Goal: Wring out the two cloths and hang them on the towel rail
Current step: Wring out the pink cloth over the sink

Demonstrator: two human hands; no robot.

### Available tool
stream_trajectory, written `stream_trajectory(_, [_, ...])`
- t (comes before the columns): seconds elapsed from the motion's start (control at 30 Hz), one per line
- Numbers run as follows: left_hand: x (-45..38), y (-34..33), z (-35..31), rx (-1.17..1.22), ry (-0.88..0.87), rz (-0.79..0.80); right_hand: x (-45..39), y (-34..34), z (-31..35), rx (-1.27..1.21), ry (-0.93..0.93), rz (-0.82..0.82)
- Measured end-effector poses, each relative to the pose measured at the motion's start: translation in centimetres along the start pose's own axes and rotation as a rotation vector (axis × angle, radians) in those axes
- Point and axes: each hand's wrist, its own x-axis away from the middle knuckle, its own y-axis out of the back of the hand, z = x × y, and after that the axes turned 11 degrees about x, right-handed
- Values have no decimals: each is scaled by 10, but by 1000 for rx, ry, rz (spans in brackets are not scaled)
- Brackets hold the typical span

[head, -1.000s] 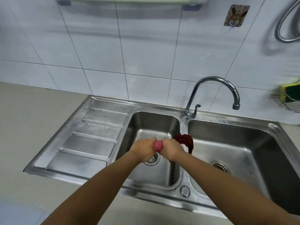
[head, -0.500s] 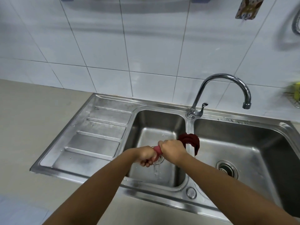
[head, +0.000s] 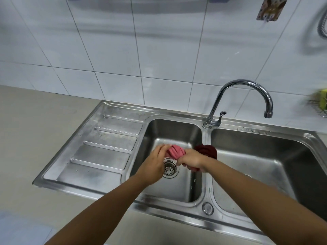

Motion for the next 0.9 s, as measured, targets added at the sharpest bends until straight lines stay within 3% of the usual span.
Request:
stream_trajectory(0.13, [1,-3,4,-328,-215,-177,20,20,18,-42,-104,438])
stream_trajectory(0.23, [-11,2,1,-379,-336,-279,32,17,30,30,-118,556])
stream_trajectory(0.3, [-20,7,-3,-359,-354,-211,34,11,34,118,-117,471])
stream_trajectory(0.4, [-28,12,-8,-309,-288,29,32,5,29,294,-43,204])
stream_trajectory(0.6, [-30,12,-24,-480,-70,291,29,-6,19,1006,190,-196])
stream_trajectory(0.7, [-30,16,-31,-432,88,402,19,-13,13,1175,301,-277])
stream_trajectory(0.9, [-24,11,-24,-85,359,445,-2,-10,5,1340,507,-324])
